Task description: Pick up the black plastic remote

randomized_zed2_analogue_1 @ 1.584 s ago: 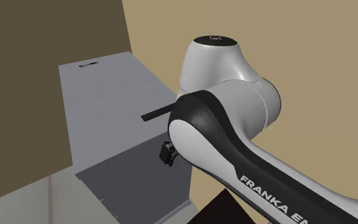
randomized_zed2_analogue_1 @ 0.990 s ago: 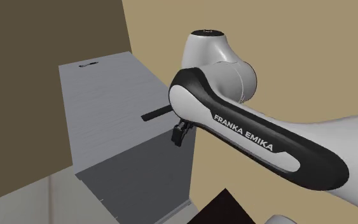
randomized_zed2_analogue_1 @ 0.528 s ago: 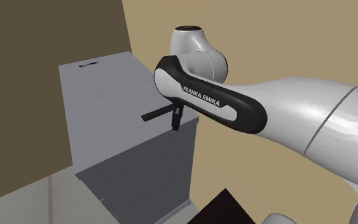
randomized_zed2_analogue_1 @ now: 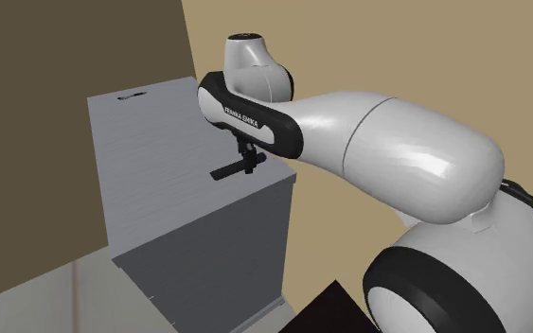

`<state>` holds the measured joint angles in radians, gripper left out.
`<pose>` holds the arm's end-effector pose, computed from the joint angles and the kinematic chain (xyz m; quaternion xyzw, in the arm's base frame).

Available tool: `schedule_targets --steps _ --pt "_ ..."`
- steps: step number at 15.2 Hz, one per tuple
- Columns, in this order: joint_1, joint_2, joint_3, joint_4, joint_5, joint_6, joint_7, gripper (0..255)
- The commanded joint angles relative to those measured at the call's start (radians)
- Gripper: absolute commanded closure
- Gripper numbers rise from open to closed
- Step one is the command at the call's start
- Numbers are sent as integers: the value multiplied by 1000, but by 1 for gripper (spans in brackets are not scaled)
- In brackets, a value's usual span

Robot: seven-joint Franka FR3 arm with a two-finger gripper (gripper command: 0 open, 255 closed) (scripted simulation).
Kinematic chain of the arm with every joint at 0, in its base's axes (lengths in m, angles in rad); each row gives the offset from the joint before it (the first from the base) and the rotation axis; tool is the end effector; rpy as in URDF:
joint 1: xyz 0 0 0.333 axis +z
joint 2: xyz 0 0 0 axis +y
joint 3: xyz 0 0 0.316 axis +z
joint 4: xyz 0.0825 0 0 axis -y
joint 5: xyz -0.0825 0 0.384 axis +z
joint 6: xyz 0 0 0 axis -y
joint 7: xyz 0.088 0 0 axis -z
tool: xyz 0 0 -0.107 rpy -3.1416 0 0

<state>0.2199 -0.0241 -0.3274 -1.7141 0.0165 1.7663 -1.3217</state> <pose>0.5589 -0.0608 0.5865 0.8215 0.5689 0.0362 0.0155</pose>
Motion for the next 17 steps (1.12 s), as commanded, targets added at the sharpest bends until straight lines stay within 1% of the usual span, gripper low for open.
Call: schedule_targets --steps 1,3,10,12,13,17 --pt "3 94 -1 98 21 -6 -112 0" --pt "-1 167 7 182 35 -17 -200 0" --pt "1 159 10 77 33 80 -199 0" --pt "2 158 10 69 33 88 -199 0" --pt "2 161 10 71 34 88 -199 255" --pt "1 160 10 70 34 88 -200 255"
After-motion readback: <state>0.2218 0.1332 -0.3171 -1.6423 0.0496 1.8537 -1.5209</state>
